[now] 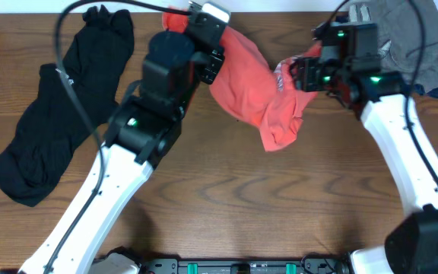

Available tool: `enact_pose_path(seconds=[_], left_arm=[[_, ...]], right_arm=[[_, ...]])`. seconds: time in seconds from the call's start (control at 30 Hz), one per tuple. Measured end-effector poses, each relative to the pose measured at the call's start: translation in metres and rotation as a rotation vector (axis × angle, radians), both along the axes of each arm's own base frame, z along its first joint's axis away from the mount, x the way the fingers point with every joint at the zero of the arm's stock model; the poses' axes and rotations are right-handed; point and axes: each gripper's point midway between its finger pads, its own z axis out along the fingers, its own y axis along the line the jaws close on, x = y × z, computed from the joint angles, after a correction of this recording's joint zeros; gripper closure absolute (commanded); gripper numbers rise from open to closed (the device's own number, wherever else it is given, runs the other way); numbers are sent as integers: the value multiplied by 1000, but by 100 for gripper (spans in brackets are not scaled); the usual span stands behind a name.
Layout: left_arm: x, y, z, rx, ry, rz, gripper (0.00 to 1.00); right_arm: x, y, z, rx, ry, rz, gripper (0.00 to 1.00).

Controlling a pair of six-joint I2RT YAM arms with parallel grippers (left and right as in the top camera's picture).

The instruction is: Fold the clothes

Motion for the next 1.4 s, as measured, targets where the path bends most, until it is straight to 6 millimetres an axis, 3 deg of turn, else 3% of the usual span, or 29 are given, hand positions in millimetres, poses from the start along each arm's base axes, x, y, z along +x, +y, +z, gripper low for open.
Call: enact_pose_path(seconds=[0.23,0.43,0.63,0.9,0.97,1.0,1.07,1.1,1.27,1.4], left_arm=[[-7,5,22,-30,-57,5,94],[-5,10,24,-30,-66,31,94],[-4,16,24,-25,-68,64,94],[-4,18,24,-24,-69,76,94],[-4,18,24,-24,-69,76,94],[-4,18,24,-24,-69,76,94],[-4,18,24,-24,-69,76,94],[-4,18,24,-23,-69,76,94],[-4,21,15,-2,-39,95,94],[-10,31,0,48,25,126,94]], right_arm=[[-8,34,-7,40,2,147,30],[-23,61,2,105,-29,330,29],[-42,87,14,177,-80,528,21],[-65,136,19,150,-155,696,19],[-64,142,18,123,-172,695,30],[-62,143,16,107,-174,682,42],[-50,139,10,56,-179,622,90],[-43,134,7,29,-178,578,99],[-9,105,4,-95,-219,385,99],[7,75,12,-140,-241,283,99]])
